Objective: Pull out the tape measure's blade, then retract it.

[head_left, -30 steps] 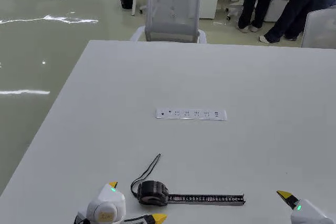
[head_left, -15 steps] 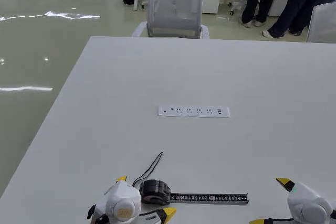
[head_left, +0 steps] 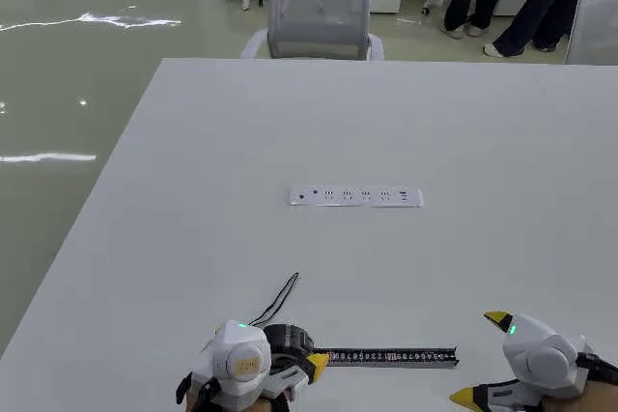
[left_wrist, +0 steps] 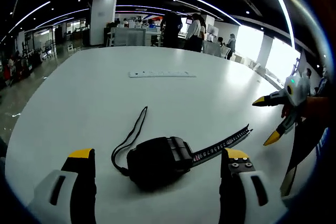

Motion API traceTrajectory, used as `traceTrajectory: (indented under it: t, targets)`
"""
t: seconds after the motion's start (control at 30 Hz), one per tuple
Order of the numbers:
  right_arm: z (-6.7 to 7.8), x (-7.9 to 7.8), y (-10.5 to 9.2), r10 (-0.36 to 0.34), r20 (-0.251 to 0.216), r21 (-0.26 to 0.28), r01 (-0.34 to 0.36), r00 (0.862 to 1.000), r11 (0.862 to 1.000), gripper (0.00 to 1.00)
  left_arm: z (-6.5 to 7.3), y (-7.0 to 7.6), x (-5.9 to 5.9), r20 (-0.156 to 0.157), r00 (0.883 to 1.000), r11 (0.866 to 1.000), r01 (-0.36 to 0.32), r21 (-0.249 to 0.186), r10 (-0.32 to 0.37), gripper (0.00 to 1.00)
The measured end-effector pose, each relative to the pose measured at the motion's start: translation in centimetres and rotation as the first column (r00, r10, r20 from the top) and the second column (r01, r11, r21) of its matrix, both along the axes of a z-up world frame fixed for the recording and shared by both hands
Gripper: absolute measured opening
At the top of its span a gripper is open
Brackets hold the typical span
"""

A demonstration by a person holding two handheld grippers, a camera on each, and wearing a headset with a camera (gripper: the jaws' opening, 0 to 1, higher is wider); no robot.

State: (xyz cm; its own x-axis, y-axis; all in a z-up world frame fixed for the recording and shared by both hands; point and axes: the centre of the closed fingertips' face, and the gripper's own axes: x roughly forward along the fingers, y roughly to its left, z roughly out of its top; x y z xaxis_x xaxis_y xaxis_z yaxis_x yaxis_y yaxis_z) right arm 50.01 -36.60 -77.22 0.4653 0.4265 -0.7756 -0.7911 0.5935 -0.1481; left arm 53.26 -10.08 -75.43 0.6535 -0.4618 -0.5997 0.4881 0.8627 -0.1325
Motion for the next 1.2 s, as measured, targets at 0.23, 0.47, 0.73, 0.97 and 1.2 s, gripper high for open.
traceTrajectory:
  t: [0.23, 0.47, 0.73, 0.97, 1.2]
  targets:
    - [-0.7, 0.3, 0.3, 0.033, -0.024, -0.011, -0.033, 0.999, 0.999, 0.84, -0.8, -0.2, 0.5, -0.018, 0.998, 0.999, -0.053, -0.003, 0.053, 0.99]
    - [-1.2, 0.6, 0.8, 0.069, -0.042, -0.008, -0.07, 0.997, 0.998, 0.74, -1.9, 0.1, 0.5, -0.053, 0.995, 0.997, -0.082, -0.001, 0.082, 0.83]
    - [-1.9, 0.6, 1.5, 0.112, -0.083, -0.008, -0.113, 0.99, 0.994, 0.59, -2.6, 0.2, 0.7, -0.077, 0.994, 0.997, -0.08, 0.001, 0.079, 0.78]
    - [-2.6, 0.1, 1.8, 0.155, -0.125, -0.027, -0.159, 0.98, 0.987, 0.46, -3.1, 0.1, 0.5, -0.092, 0.993, 0.997, -0.076, 0.011, 0.077, 0.73]
    - [-3.1, 0.2, 1.9, 0.167, -0.132, -0.038, -0.173, 0.977, 0.984, 0.33, -3.0, -0.6, 0.5, -0.085, 0.995, 0.998, -0.058, 0.016, 0.059, 0.63]
